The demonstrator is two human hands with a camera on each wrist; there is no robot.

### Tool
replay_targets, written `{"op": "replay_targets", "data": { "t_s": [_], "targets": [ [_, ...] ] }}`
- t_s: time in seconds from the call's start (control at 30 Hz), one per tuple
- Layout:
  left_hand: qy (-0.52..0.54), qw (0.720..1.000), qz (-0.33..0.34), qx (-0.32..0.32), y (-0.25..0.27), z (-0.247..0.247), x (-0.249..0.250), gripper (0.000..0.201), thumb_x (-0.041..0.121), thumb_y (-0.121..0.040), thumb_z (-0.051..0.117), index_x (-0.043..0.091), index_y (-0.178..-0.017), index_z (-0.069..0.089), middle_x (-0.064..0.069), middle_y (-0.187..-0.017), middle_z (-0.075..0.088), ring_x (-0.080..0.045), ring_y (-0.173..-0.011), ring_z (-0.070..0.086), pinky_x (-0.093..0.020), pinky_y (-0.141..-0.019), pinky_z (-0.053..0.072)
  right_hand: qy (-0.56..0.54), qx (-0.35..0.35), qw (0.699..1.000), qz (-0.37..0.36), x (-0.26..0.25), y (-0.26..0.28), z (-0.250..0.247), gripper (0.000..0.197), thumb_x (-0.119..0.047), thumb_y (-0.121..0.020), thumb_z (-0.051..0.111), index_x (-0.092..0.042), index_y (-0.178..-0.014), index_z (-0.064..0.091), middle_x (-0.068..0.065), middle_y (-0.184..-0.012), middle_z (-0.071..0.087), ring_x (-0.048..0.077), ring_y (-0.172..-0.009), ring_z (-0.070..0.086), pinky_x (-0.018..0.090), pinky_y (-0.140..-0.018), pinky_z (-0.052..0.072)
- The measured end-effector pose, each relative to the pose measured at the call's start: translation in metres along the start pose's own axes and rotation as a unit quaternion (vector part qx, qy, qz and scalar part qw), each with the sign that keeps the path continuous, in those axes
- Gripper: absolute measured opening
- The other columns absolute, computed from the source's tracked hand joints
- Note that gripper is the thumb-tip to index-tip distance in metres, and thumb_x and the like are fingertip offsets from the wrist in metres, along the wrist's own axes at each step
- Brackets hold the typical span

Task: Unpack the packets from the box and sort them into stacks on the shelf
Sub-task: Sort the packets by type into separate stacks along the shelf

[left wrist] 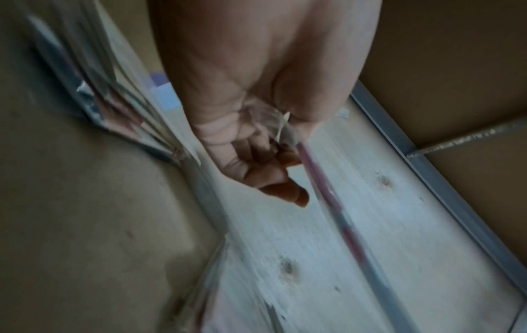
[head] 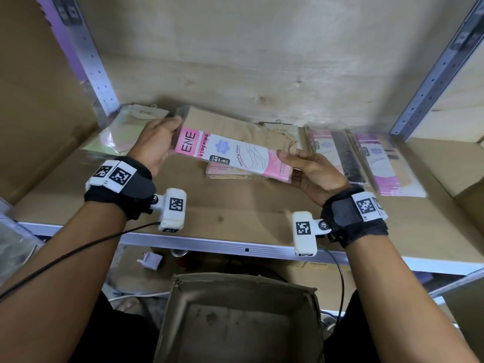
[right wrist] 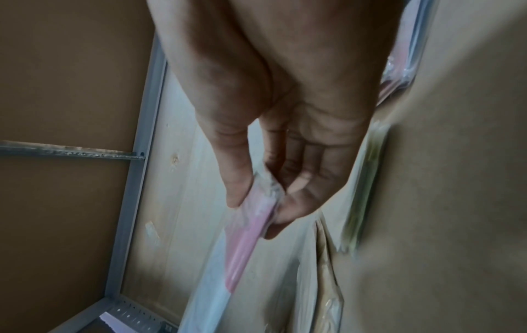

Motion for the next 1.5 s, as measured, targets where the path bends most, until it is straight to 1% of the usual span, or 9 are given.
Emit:
{"op": "replay_targets", "data": {
  "t_s": [0.13, 0.27, 0.47, 0.67, 0.9, 1.1, 1.27, 1.33, 1.5],
  "targets": [
    [-0.111, 0.993, -0.003, 0.028, 0.002, -0.005, 0.001, 0.03, 0.032, -0.1, 0.041, 0.019, -0.08, 0.059, -0.016, -0.094, 0.075, -0.03, -0.087, 0.071, -0.038, -0.077, 0.049, 0.032, 0.001, 0.999, -0.003, -0.001, 0.002, 0.0, 0.034, -0.015, -0.087, 0.071, 0.005, -0.115, 0.067, 0.018, -0.107, 0.072, 0.031, -0.096, 0.064, 0.047, -0.098, 0.05],
    [-0.078, 0.996, 0.006, 0.044, 0.005, -0.005, 0.001, 0.041, 0.048, -0.104, 0.041, 0.019, -0.096, 0.069, 0.001, -0.074, 0.072, -0.008, -0.059, 0.068, -0.021, -0.062, 0.054, 0.055, -0.016, 0.998, 0.016, 0.0, 0.003, 0.003, 0.048, -0.019, -0.08, 0.074, 0.008, -0.118, 0.064, 0.018, -0.106, 0.071, 0.034, -0.1, 0.061, 0.053, -0.101, 0.045],
    [0.022, 1.0, -0.007, -0.017, 0.015, -0.002, 0.006, 0.035, 0.047, -0.101, 0.048, 0.021, -0.084, 0.065, 0.009, -0.046, 0.056, -0.002, -0.032, 0.043, -0.012, -0.03, 0.02, 0.067, -0.042, 0.997, 0.016, -0.004, 0.005, 0.003, 0.019, -0.02, -0.073, 0.078, -0.015, -0.091, 0.075, 0.013, -0.104, 0.072, 0.033, -0.099, 0.06, 0.045, -0.091, 0.051],
    [0.076, 0.992, -0.06, -0.084, 0.019, -0.004, 0.003, 0.024, 0.021, -0.103, 0.05, 0.017, -0.081, 0.057, 0.005, -0.046, 0.048, -0.004, -0.029, 0.029, -0.018, -0.032, 0.017, 0.077, -0.05, 0.995, 0.03, -0.002, 0.003, 0.001, 0.018, -0.021, -0.071, 0.08, -0.016, -0.084, 0.069, 0.017, -0.106, 0.071, 0.034, -0.099, 0.058, 0.038, -0.082, 0.056],
    [0.187, 0.964, -0.081, -0.171, 0.01, -0.002, 0.001, 0.035, 0.037, -0.104, 0.045, 0.016, -0.079, 0.059, 0.006, -0.049, 0.051, -0.002, -0.028, 0.033, -0.013, -0.028, 0.025, 0.065, -0.049, 0.996, 0.021, -0.001, 0.002, 0.001, 0.011, -0.018, -0.073, 0.078, -0.019, -0.076, 0.068, 0.013, -0.098, 0.073, 0.028, -0.085, 0.064, 0.032, -0.072, 0.058],
    [0.349, 0.928, -0.127, -0.015, -0.009, -0.012, -0.007, 0.053, 0.061, -0.098, 0.042, 0.014, -0.09, 0.064, 0.0, -0.079, 0.059, -0.007, -0.051, 0.05, -0.016, -0.041, 0.037, -0.055, -0.036, 0.998, -0.003, -0.005, 0.004, 0.002, 0.011, -0.012, -0.074, 0.077, -0.018, -0.08, 0.07, 0.021, -0.103, 0.048, 0.026, -0.082, 0.037, 0.029, -0.069, 0.055],
    [0.163, 0.973, -0.121, -0.109, 0.001, 0.017, -0.009, 0.064, 0.066, -0.094, 0.043, 0.01, -0.11, 0.07, -0.008, -0.096, 0.077, -0.019, -0.079, 0.074, -0.026, -0.065, 0.059, -0.103, -0.033, 0.994, 0.0, -0.001, 0.001, 0.011, 0.022, -0.006, -0.076, 0.074, -0.01, -0.088, 0.056, 0.026, -0.104, 0.04, 0.029, -0.09, 0.037, 0.037, -0.086, 0.057],
    [0.079, 0.974, -0.111, -0.182, 0.009, 0.034, -0.011, 0.06, 0.062, -0.092, 0.053, 0.009, -0.118, 0.067, -0.012, -0.107, 0.076, -0.024, -0.093, 0.075, -0.031, -0.074, 0.061, -0.096, -0.04, 0.995, 0.003, 0.003, 0.001, 0.018, 0.02, 0.0, -0.082, 0.07, -0.007, -0.082, 0.052, 0.018, -0.076, 0.042, 0.024, -0.073, 0.033, 0.036, -0.077, 0.061],
    [0.0, 0.976, -0.055, -0.211, 0.019, 0.054, -0.025, 0.021, 0.02, -0.091, 0.072, 0.008, -0.108, 0.07, -0.011, -0.1, 0.078, -0.02, -0.084, 0.075, -0.025, -0.071, 0.061, -0.066, -0.04, 0.997, 0.015, 0.014, 0.004, 0.034, 0.015, 0.005, -0.085, 0.068, -0.003, -0.088, 0.055, 0.01, -0.068, 0.042, 0.026, -0.074, 0.041, 0.04, -0.079, 0.061]
  ]
}}
Point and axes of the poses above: each hand's wrist, its own y-axis away from the middle knuckle, its own z-axis out of the palm, x = y × z, the point moved 1 cm from there along -y, towards the middle knuckle
